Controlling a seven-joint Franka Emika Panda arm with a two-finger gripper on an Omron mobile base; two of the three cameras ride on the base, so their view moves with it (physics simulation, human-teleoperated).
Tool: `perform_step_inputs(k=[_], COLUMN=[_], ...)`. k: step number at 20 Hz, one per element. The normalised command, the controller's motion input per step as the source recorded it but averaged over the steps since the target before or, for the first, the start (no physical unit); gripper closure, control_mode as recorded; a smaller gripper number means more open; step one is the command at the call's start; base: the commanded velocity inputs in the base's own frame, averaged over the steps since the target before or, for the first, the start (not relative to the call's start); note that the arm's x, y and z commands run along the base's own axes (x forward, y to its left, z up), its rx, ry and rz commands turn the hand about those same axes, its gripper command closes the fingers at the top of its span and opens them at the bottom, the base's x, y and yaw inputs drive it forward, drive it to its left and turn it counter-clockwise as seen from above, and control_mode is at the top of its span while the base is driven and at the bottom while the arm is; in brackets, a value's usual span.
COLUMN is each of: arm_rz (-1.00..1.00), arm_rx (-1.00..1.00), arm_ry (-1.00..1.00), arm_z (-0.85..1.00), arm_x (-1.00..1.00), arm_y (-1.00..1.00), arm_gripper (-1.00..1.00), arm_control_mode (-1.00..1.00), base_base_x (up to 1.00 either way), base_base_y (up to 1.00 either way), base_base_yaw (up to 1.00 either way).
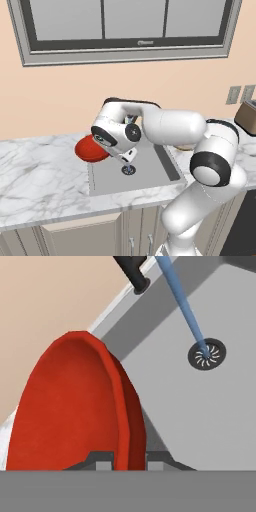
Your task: Rinse each bowl for a few seconds and place them down in the sink or on the counter.
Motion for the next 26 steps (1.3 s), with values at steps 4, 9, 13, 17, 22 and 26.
perform_step_inputs(k=[4, 9, 13, 17, 22, 26], arm_rz=[0.00, 0.00, -0.01, -0.02, -0.02, -0.02], arm_rx=[-0.10, -0.08, -0.06, -0.03, -0.06, -0.10], arm_ry=[0.05, 0.03, 0.06, 0.14, 0.13, 0.12], arm_z=[0.04, 0.02, 0.00, 0.00, -0.07, -0.09], arm_x=[0.03, 0.03, 0.07, 0.08, 0.05, 0.04], arm_y=[0.41, 0.36, 0.43, 0.37, 0.30, 0.25], arm_gripper=[1.00, 1.00, 1.00, 1.00, 1.00, 1.00], arm_control_mode=[-1.00, -1.00, -1.00, -1.00, -1.00, -1.00], base_base_x=[0.00, 0.00, 0.00, 0.00, 0.00, 0.00], base_base_y=[0.00, 0.00, 0.00, 0.00, 0.00, 0.00], base_base_yaw=[0.00, 0.00, 0.00, 0.00, 0.00, 0.00])
